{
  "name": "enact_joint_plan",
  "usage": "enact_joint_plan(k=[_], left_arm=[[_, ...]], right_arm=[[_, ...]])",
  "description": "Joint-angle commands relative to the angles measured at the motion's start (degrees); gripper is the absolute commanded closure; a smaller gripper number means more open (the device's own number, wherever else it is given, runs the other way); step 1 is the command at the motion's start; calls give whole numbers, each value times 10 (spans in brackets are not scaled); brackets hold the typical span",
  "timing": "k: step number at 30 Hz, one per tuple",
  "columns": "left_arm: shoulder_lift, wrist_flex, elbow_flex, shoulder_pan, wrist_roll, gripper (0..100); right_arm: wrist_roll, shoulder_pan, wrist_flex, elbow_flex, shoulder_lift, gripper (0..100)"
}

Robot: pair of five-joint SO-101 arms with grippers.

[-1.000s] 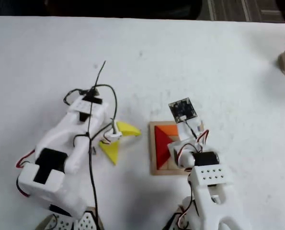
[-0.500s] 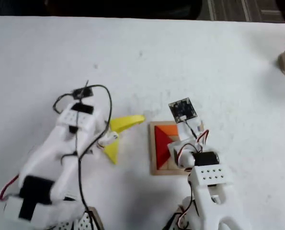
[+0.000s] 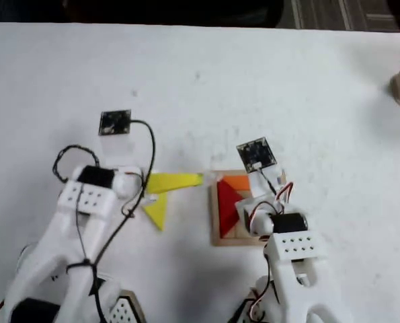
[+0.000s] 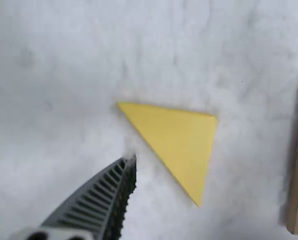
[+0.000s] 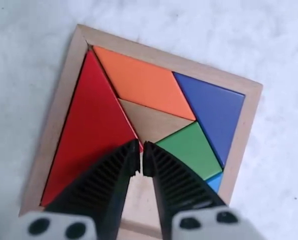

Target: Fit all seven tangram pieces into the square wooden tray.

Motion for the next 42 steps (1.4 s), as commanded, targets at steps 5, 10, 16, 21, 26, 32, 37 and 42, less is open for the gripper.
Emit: enact_joint_plan(k=[5, 10, 16, 21, 26, 32, 37, 42], left_arm=[[-51, 116, -43, -6, 10, 72], [-52, 258, -106, 27, -27, 72], [-53, 309, -165, 42, 7, 72], [-53, 307, -197, 21, 55, 71], [-51, 251, -181, 5, -5, 69], [-52, 240, -162, 15, -41, 72], [-51, 251, -183, 13, -22, 270], [-51, 202, -252, -8, -94, 817]], right_arm=[[5, -4, -7, -4, -12, 981], [5, -3, -7, -4, -12, 981], [5, -2, -7, -4, -12, 981], [5, -3, -7, -4, -12, 981], [25, -4, -7, -4, -12, 981], [33, -4, -7, -4, -12, 981], [35, -5, -7, 0, -15, 981], [35, -5, -7, 0, -16, 981]])
